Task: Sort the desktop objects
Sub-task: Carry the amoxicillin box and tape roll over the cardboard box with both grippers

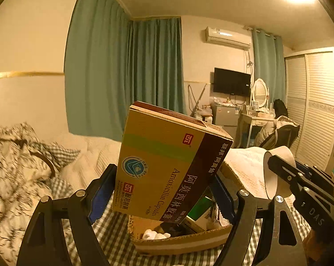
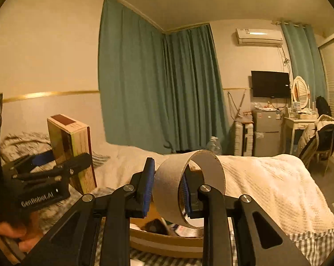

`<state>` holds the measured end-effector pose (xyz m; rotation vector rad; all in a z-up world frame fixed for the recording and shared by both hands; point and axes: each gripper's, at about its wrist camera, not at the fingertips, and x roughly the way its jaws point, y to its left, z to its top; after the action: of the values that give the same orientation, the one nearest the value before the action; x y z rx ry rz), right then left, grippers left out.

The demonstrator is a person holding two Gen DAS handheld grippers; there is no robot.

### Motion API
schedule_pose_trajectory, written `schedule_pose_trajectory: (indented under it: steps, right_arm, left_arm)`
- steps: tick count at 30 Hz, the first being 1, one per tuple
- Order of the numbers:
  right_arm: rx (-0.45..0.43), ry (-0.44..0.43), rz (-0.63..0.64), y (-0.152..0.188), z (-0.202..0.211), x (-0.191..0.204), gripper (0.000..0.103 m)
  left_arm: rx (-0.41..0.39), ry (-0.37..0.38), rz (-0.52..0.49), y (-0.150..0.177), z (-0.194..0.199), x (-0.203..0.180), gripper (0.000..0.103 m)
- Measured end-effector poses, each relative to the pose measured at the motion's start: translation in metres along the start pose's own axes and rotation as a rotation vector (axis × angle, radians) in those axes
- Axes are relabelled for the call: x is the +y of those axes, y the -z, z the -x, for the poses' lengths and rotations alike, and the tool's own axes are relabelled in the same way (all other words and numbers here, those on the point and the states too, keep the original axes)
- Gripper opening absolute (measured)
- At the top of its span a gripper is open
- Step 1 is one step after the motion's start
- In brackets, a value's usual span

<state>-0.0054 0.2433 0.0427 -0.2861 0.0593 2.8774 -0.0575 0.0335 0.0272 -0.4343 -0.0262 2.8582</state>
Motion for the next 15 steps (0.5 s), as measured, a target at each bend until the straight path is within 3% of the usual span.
schedule_pose_trajectory:
  steps: [6,15]
  right_arm:
    - [0.027,0.015,0.064,-0.002,-0.026,-0.002,0.022]
    - [0.078,-0.01,0.065,0.003,-0.063,-0.002,0.022]
  left_arm:
    - [0.034,0.015,0.009,0.012,-0.035,0.013,0.082]
    - [0.095,0.059,0.069,0.012,-0.077,0.033,0.082]
